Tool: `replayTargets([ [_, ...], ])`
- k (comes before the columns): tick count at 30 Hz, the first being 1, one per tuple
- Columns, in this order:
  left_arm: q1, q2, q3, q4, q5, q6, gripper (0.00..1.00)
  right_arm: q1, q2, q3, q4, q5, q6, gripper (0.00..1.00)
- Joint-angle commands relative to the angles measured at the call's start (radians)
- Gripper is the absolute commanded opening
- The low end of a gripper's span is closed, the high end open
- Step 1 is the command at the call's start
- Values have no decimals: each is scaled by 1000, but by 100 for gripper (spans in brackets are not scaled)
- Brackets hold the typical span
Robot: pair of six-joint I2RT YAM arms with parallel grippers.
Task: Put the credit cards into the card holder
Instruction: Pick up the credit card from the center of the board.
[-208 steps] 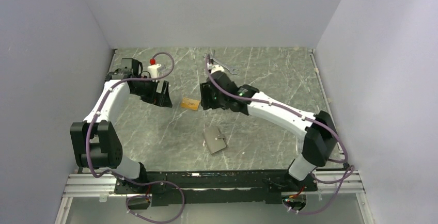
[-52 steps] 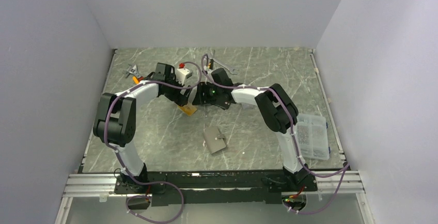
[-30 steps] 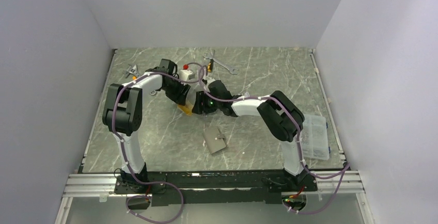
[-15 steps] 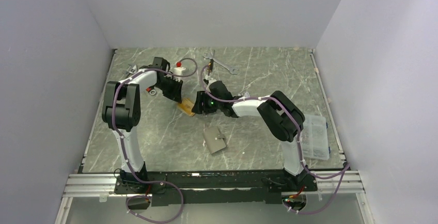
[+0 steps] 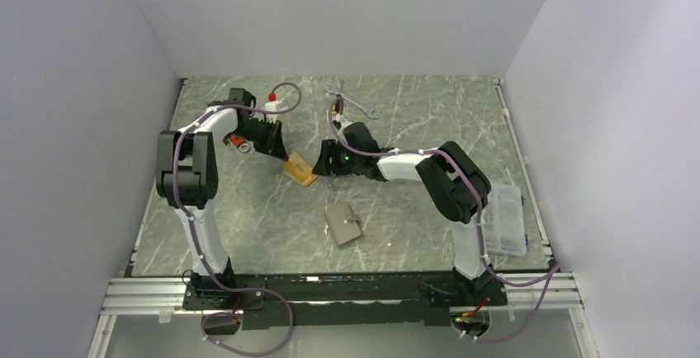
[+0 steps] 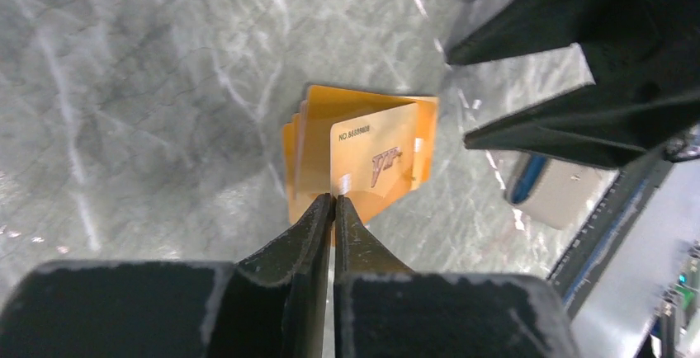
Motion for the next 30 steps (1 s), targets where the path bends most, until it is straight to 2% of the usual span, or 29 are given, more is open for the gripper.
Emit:
replayTargets([
  [1,7,-37,41,-67,146,37,0,-31,-18,47,15,-73,-44,59],
  [6,8,-44,50,-121,220,90,0,-53,-26,68,83,-145,-99,61],
  [13,8,-45,98,-249,340,209,0,-95,17,61,317,-371,-113,62],
  [18,9,-65,99,-309,408,266,0,-115,42,19,530,-473,-47,58],
  [24,9,-72,111,-364,444,301,0,-117,78,12,668,-540,36,51],
  [30,10,-80,127,-399,463,321,0,-113,89,-6,732,-588,90,43],
])
